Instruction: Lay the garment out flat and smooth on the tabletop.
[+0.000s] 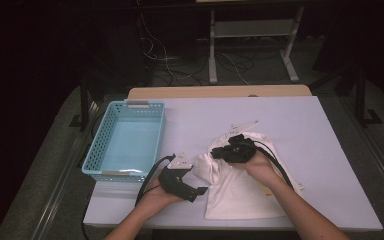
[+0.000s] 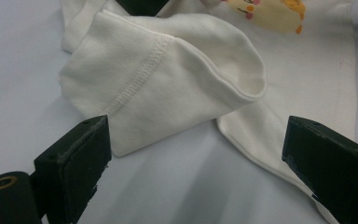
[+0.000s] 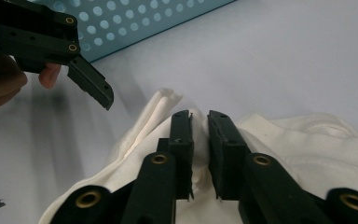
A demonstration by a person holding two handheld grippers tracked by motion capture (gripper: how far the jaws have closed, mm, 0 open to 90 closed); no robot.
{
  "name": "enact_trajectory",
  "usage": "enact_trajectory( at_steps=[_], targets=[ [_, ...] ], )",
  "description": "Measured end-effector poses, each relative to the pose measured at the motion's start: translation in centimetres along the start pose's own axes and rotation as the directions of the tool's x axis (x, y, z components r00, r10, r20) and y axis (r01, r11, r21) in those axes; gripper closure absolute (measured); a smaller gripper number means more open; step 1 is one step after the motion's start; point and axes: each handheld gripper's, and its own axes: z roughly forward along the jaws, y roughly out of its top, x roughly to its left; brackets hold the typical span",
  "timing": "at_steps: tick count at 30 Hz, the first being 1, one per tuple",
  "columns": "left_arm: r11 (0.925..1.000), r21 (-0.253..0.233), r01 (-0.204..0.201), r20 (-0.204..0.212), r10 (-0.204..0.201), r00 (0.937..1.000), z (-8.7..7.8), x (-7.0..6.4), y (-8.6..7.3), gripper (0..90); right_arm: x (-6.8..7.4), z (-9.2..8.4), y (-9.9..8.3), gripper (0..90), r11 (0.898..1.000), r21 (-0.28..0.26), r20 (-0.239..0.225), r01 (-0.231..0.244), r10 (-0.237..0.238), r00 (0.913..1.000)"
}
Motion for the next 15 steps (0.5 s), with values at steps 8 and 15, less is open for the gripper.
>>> enact_trajectory(
  at_steps=[8,15],
  targets=[
    [1.0000,0.001,0.000,0.001,0.000,1.0000,-0.1,0.0,0.0,7.7,0.0,-1.2,0.2,56.8,1.000,-0.007,0.003,-0.012,0.012,0.9999],
    [1.0000,0.001,-0.001,0.002,0.001,1.0000,0.0,0.0,0.0,7.7,-0.3,-3.0,0.3,50.5,1.000,-0.016,0.022,-0.018,0.018,0.9996]
  ],
)
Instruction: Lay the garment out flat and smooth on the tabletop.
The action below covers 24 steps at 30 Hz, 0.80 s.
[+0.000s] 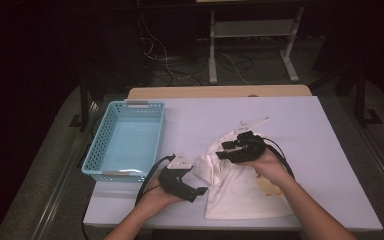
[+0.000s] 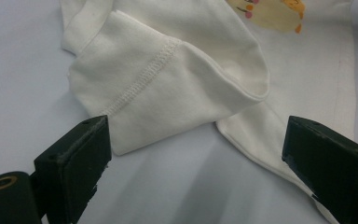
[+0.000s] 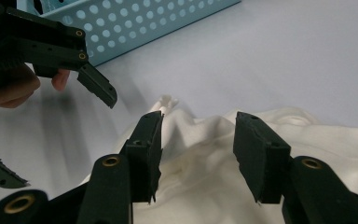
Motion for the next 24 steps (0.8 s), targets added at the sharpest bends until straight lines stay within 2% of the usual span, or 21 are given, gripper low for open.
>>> enact_trajectory(
  at_steps=[15,24],
  targets=[
    [1.0000,0.004,-0.001,0.001,0.001,1.0000,0.0,0.0,0.0,7.7,-2.3,-3.6,-0.2,47.9,0.998,-0.049,0.054,-0.045,0.047,0.9974],
    [1.0000,0.005,-0.001,0.003,0.001,1.0000,0.0,0.0,0.0,7.7,-4.2,-5.3,-0.7,49.7,0.996,-0.055,0.145,-0.064,0.071,0.9869]
  ],
)
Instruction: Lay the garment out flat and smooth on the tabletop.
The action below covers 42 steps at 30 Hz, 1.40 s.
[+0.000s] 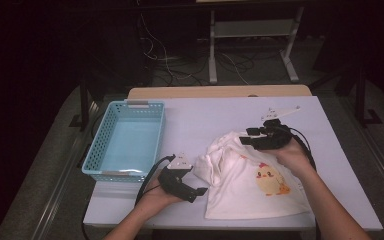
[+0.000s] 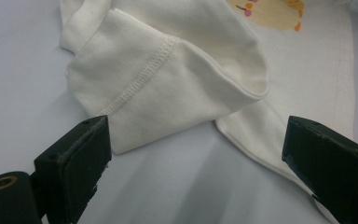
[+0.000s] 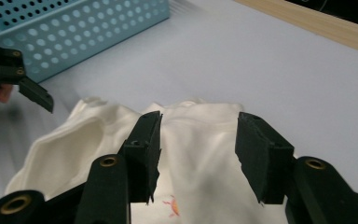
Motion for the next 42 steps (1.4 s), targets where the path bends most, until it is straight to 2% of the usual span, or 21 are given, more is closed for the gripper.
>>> enact_trajectory(
  at_steps=[9,16,24,31,36,42],
  targets=[
    [1.0000,0.001,0.000,0.000,0.000,1.0000,0.0,0.0,0.0,7.7,-1.2,0.2,-0.6,50.5,1.000,0.020,0.033,-0.017,0.017,0.9993],
    [1.0000,-0.001,0.001,0.001,-0.001,1.0000,0.0,0.0,0.0,7.7,-2.9,0.3,-1.1,50.8,0.998,0.018,0.074,-0.056,0.054,0.9958],
    [1.0000,0.000,-0.001,0.003,0.001,1.0000,0.1,0.0,0.0,7.7,-4.8,-0.6,-2.1,51.2,0.995,0.023,0.127,-0.101,0.097,0.9872],
    [1.0000,0.000,0.002,0.000,-0.002,1.0000,0.0,0.0,0.0,7.7,-6.7,-0.9,-3.2,52.2,0.987,0.028,0.177,-0.158,0.151,0.9725],
    [1.0000,0.003,0.003,-0.001,-0.003,1.0000,0.1,0.0,0.0,7.7,-7.3,-0.3,-3.5,53.5,0.985,0.034,0.187,-0.171,0.162,0.9690],
    [1.0000,0.003,0.003,-0.002,-0.003,1.0000,0.0,0.0,-0.1,7.7,-7.4,1.1,-3.5,56.7,0.985,0.054,0.191,-0.167,0.154,0.9694]
  ],
)
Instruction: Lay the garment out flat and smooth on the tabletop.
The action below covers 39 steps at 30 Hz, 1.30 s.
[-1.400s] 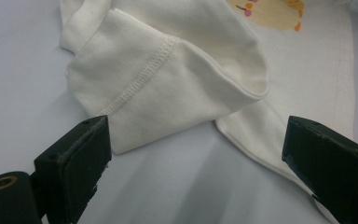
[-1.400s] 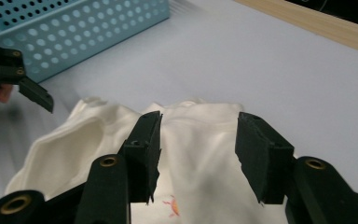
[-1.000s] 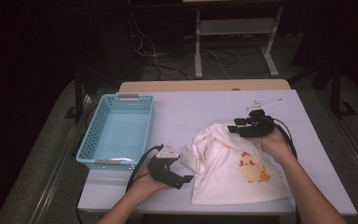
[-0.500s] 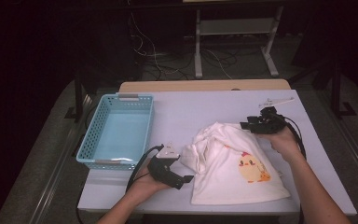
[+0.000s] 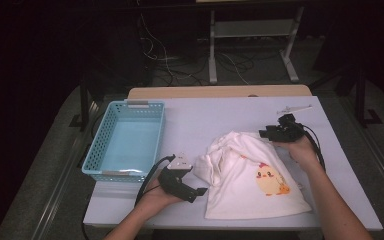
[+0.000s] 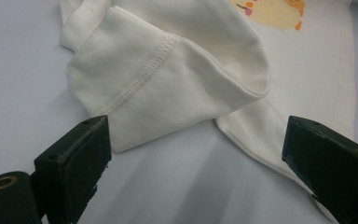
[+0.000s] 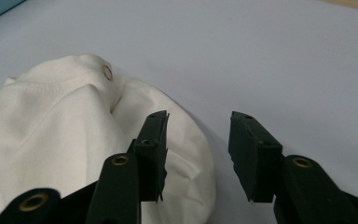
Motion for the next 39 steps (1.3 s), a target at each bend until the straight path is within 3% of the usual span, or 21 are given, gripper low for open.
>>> enact_trajectory(
  at_steps=[12,20,27,39],
  targets=[
    [1.0000,0.002,0.001,-0.002,-0.001,1.0000,0.0,0.1,0.0,7.7,0.4,2.7,0.6,62.7,0.998,0.054,-0.013,0.045,-0.045,0.9989],
    [1.0000,-0.004,0.005,-0.005,-0.005,1.0000,-0.1,0.1,0.0,7.7,0.4,3.3,0.2,71.6,0.995,0.083,-0.003,0.048,-0.048,0.9988],
    [0.9996,-0.026,0.013,-0.014,-0.013,0.9998,-0.9,0.3,-0.1,7.7,0.2,3.0,0.1,86.6,0.996,0.078,-0.006,0.054,-0.054,0.9985],
    [0.9995,-0.028,0.014,-0.014,-0.015,0.9998,-0.9,0.4,-0.1,7.7,0.0,0.6,0.3,87.2,0.999,0.001,0.035,0.046,-0.046,0.9983]
  ],
)
